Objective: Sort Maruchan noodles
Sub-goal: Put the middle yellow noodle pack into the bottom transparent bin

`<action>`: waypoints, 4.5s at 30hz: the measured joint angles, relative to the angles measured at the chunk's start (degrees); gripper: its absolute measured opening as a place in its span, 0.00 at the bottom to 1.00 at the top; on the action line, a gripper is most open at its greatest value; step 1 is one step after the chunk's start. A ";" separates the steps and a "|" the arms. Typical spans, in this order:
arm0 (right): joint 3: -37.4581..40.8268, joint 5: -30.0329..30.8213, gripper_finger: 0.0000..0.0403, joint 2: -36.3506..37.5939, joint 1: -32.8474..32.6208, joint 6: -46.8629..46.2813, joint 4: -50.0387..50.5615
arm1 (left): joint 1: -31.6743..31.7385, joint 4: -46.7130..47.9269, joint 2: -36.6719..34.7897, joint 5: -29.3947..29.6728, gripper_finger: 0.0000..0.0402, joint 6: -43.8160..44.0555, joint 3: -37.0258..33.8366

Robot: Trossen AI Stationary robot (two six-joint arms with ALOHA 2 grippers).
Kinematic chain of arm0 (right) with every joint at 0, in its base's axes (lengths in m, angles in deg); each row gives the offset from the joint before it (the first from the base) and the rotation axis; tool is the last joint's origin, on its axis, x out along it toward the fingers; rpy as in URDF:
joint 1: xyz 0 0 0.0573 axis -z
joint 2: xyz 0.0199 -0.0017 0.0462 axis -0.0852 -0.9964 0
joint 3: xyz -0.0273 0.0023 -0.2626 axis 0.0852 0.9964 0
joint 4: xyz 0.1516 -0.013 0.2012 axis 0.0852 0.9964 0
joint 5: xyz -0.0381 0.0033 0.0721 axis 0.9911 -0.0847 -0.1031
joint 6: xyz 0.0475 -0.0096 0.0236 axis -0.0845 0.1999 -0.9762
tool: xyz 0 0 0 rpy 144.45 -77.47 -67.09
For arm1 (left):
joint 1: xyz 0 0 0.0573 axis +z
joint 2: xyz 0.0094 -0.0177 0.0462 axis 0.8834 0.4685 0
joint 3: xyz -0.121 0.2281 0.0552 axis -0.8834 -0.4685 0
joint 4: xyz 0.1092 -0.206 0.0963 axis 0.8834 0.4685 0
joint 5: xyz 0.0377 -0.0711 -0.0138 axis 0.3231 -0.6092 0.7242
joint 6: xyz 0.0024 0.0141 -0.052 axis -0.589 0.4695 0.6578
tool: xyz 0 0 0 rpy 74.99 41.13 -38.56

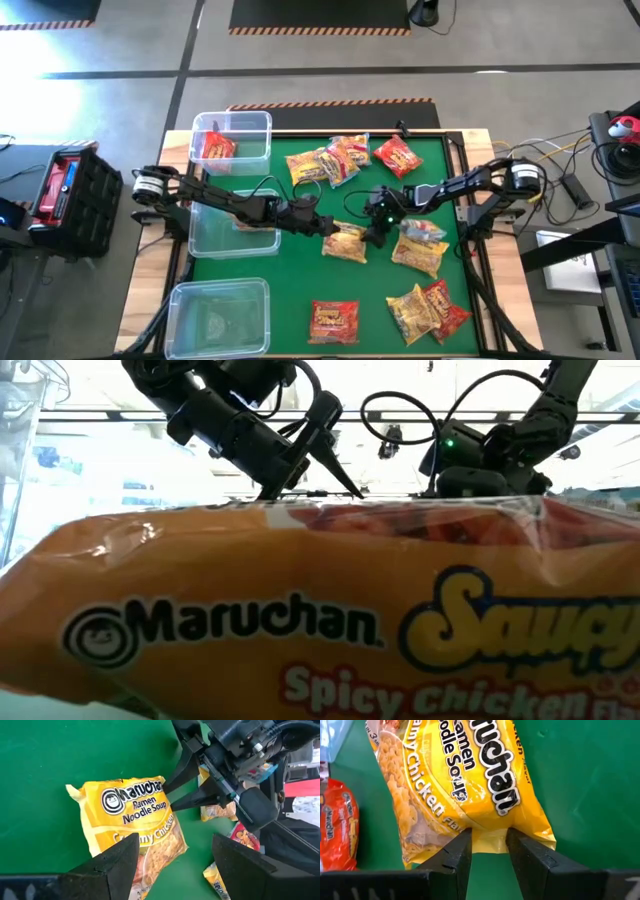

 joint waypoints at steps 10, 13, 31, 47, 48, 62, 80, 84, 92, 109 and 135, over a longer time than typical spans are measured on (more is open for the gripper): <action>0.06 5.33 0.30 -4.55 0.20 3.25 0.52 | -0.22 1.81 0.00 -0.04 0.58 1.20 0.00; 0.06 6.94 0.30 -3.84 0.83 4.60 1.43 | -0.09 1.81 0.00 -0.02 0.58 1.07 0.00; -1.85 7.28 0.30 19.29 0.91 5.82 15.09 | 0.19 0.74 0.00 0.04 0.58 -0.13 0.00; -1.82 10.45 0.30 5.55 -0.47 9.14 9.59 | 0.19 0.72 0.00 0.04 0.58 -0.15 0.00; -1.87 10.83 0.30 4.62 -0.48 9.32 8.91 | 0.19 0.74 0.00 0.05 0.58 -0.11 0.00; -1.78 11.78 0.30 -4.53 -0.46 8.86 3.64 | 0.18 6.65 0.00 4.28 0.58 3.79 0.00; -1.85 11.29 0.30 -5.01 -0.46 9.66 3.04 | 0.89 1.22 8.45 7.13 0.58 6.21 2.11; -1.82 11.24 0.30 -5.01 -0.46 9.66 2.60 | 0.89 1.16 10.89 7.39 0.58 5.68 4.42; -1.78 11.18 0.30 -5.05 -0.48 9.67 1.12 | 0.89 2.94 14.49 7.02 0.58 -0.33 10.19; -1.78 9.02 0.29 -1.65 -0.59 9.72 0.44 | 0.83 25.98 14.19 4.22 0.25 -12.56 23.85; -1.87 9.79 0.29 30.73 -1.34 1.73 21.92 | -0.66 28.46 7.47 7.08 0.26 -19.51 26.36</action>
